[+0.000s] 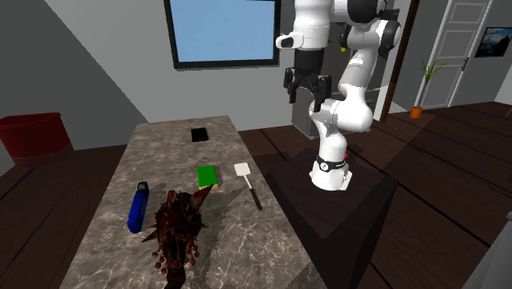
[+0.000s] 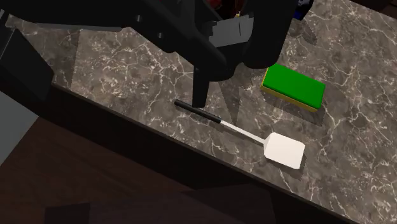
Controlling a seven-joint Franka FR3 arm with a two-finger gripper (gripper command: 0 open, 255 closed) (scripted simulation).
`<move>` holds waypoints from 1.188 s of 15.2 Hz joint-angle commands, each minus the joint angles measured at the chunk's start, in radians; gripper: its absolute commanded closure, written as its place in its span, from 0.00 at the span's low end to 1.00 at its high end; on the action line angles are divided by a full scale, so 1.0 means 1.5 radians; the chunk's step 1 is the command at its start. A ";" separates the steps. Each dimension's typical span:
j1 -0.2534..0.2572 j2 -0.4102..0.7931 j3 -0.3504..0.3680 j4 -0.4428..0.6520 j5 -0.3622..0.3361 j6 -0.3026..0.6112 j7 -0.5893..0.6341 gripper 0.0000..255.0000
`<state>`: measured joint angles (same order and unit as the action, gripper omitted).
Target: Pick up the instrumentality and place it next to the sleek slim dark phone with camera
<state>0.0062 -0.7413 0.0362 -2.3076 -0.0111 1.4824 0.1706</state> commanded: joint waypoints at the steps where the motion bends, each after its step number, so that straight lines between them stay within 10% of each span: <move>1: 0.000 0.000 0.000 0.000 0.000 0.000 0.000 0.00; 18: 0.061 0.000 -0.320 -0.288 -0.205 0.366 -0.585 0.00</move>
<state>0.0890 -0.7584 -0.4117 -2.7222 -0.3020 1.9881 -0.6525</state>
